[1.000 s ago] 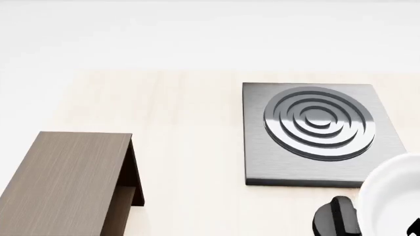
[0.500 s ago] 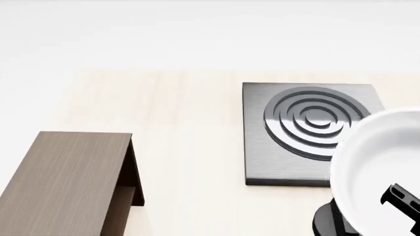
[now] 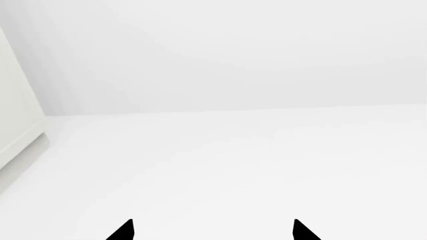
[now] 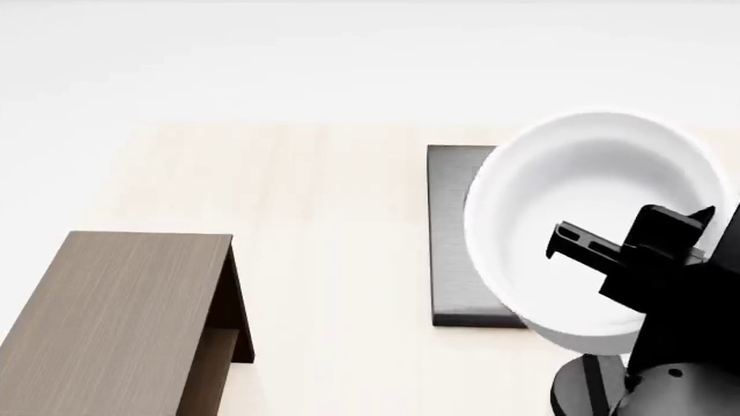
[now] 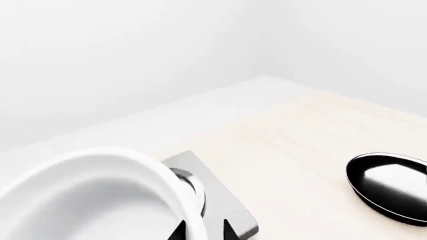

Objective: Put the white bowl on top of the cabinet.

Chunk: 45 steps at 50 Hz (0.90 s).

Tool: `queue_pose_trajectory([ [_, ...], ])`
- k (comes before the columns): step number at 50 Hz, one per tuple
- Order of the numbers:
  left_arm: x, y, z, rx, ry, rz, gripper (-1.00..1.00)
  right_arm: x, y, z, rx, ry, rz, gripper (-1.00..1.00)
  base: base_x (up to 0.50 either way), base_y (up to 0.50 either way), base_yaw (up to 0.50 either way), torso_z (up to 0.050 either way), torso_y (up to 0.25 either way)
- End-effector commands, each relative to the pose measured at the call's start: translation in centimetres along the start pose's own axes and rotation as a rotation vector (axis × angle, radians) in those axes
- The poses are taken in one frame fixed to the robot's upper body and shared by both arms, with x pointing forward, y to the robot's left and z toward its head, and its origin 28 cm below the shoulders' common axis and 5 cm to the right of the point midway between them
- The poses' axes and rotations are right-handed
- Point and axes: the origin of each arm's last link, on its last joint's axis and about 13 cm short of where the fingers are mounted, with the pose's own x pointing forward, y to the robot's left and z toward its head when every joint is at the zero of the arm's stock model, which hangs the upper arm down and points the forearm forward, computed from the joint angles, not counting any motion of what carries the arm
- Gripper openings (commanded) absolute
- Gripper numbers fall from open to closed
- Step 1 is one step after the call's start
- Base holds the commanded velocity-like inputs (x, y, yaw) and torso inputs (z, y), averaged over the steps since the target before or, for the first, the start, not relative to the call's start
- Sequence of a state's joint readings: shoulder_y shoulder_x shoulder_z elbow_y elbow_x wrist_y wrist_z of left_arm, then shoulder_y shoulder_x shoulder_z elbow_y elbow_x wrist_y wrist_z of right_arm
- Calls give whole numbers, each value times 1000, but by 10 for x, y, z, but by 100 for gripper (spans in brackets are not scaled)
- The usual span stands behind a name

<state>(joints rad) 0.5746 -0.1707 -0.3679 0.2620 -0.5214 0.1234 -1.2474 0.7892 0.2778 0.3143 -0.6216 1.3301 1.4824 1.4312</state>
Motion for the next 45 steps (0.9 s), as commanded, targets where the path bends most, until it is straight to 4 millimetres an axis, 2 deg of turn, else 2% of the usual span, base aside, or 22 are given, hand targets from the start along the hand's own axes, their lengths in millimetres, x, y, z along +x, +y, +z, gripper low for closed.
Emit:
queue_pose_trajectory([
  [1,0,0,0,1,1,0,100,12,22,12,-26,58,113,-100,0,0,0,0,0],
  [5,0,-1,-1,4,1,-2,100,9,33,23,-35,77,206,-100,0,0,0,0,0],
  [7,0,-1,-1,5,1,-2,100,8,42,31,27,138,274,-100,0,0,0,0,0],
  [10,0,-1,-1,3,2,-1,100,8,52,40,-24,126,334,-100,0,0,0,0,3],
  [14,0,-1,-2,6,5,-3,100,15,63,48,11,171,361,-100,0,0,0,0,0],
  [21,0,-1,-2,5,6,-3,100,30,71,55,62,231,373,-100,0,0,0,0,1],
  [33,1,-1,-2,4,8,-4,100,34,95,69,62,347,539,-100,0,0,0,0,1],
  [38,1,-1,-2,3,11,-3,100,38,107,71,128,444,657,-100,0,0,0,0,2],
  [45,1,-2,-2,5,10,-4,100,38,116,77,112,464,674,-100,0,0,0,0,1],
])
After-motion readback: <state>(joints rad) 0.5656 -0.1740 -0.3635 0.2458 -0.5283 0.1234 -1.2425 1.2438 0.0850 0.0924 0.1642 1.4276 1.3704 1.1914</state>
